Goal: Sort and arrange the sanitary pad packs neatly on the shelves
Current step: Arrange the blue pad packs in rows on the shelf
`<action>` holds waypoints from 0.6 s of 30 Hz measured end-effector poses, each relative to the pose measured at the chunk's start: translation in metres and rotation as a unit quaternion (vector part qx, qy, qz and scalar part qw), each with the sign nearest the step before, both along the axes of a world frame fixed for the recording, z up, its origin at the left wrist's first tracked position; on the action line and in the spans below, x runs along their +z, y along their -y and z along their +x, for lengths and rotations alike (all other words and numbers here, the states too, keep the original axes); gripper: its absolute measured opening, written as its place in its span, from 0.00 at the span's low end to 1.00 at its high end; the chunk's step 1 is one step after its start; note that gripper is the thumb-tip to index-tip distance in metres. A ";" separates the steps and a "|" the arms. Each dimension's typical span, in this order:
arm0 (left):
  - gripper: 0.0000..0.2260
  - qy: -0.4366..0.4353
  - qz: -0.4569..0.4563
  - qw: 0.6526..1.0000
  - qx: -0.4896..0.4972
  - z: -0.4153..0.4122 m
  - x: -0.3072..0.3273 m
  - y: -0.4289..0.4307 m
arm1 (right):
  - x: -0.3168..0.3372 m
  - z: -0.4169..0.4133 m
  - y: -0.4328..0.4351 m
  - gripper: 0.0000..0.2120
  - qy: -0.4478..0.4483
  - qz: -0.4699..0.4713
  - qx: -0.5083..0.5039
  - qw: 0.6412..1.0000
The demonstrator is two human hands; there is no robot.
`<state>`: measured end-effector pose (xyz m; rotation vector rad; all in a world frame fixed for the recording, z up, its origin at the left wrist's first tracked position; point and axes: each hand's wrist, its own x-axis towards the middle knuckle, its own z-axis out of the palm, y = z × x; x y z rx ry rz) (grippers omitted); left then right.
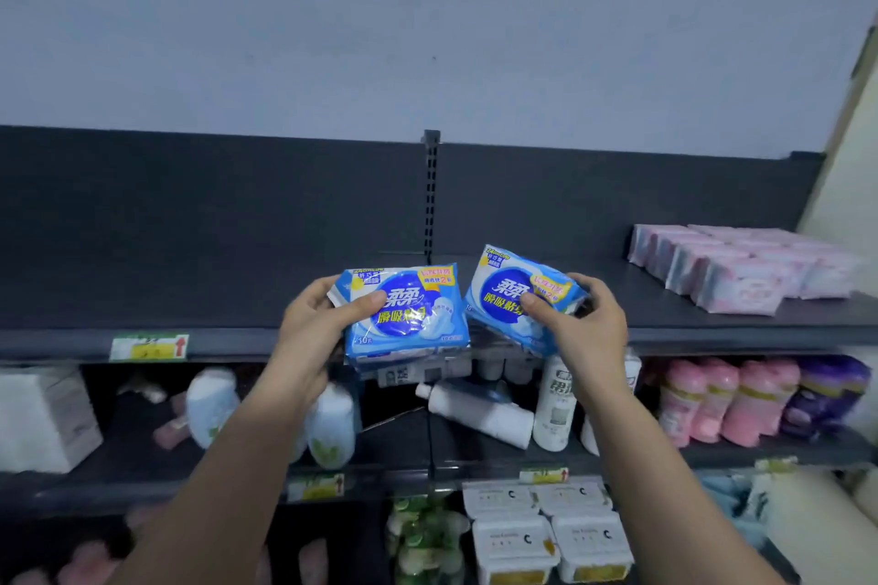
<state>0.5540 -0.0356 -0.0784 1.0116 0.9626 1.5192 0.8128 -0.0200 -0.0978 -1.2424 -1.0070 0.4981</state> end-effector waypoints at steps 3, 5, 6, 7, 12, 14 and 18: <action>0.26 -0.004 0.003 1.000 -0.019 0.030 0.006 -0.041 | 0.008 0.036 -0.031 0.26 0.011 -0.005 -0.019 1.000; 0.24 -0.001 0.001 1.000 -0.031 0.050 0.011 -0.069 | 0.012 0.058 -0.054 0.25 0.021 -0.011 -0.027 0.999; 0.22 0.002 0.001 0.999 -0.036 0.060 0.013 -0.083 | 0.013 0.069 -0.067 0.25 0.028 -0.015 -0.033 0.999; 0.21 0.004 0.003 0.999 -0.041 0.069 0.016 -0.097 | 0.014 0.079 -0.080 0.26 0.034 -0.022 -0.038 0.998; 0.16 -0.012 0.010 0.998 -0.055 0.109 0.025 -0.164 | 0.014 0.123 -0.140 0.32 0.052 -0.063 -0.042 0.996; 0.17 -0.017 0.004 0.998 -0.061 0.123 0.024 -0.189 | 0.012 0.138 -0.160 0.30 0.068 -0.077 -0.043 0.994; 0.19 -0.035 -0.014 0.997 -0.068 0.150 0.021 -0.230 | 0.007 0.163 -0.188 0.28 0.116 -0.109 -0.050 0.986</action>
